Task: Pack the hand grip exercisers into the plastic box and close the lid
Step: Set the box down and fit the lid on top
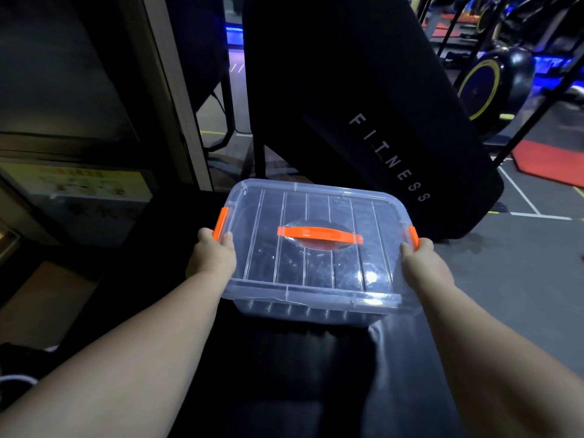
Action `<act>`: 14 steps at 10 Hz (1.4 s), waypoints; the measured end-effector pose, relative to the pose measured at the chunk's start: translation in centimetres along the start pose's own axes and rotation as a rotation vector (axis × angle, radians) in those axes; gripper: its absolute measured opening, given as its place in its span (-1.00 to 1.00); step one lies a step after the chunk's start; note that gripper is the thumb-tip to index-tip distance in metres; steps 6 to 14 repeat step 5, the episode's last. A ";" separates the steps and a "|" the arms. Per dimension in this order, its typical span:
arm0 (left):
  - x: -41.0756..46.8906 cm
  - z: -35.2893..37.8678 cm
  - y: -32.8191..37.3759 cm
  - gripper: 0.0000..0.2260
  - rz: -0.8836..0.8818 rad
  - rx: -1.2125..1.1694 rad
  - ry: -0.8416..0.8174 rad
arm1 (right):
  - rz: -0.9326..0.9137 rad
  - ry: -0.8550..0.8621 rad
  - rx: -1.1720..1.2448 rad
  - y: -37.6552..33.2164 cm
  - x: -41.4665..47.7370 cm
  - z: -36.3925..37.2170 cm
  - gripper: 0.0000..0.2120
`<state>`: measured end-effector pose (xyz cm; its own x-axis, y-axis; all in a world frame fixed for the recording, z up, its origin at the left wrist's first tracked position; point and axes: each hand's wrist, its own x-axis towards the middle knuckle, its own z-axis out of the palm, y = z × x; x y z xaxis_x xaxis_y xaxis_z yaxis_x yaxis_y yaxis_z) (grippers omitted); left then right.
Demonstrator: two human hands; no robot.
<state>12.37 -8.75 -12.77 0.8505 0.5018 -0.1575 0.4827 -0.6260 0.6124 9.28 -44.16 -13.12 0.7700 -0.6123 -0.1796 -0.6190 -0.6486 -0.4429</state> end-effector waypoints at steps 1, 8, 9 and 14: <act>-0.9 -0.4 0.1 -0.62 0.047 0.142 0.006 | -0.037 0.078 -0.072 0.2 -1.6 0.2 -0.57; -5.4 -6.8 4.8 -0.44 0.125 0.142 -0.112 | -0.182 0.122 -0.190 -4.6 -10.3 -3.4 -0.32; -5.4 -6.8 4.8 -0.44 0.125 0.142 -0.112 | -0.182 0.122 -0.190 -4.6 -10.3 -3.4 -0.32; -5.4 -6.8 4.8 -0.44 0.125 0.142 -0.112 | -0.182 0.122 -0.190 -4.6 -10.3 -3.4 -0.32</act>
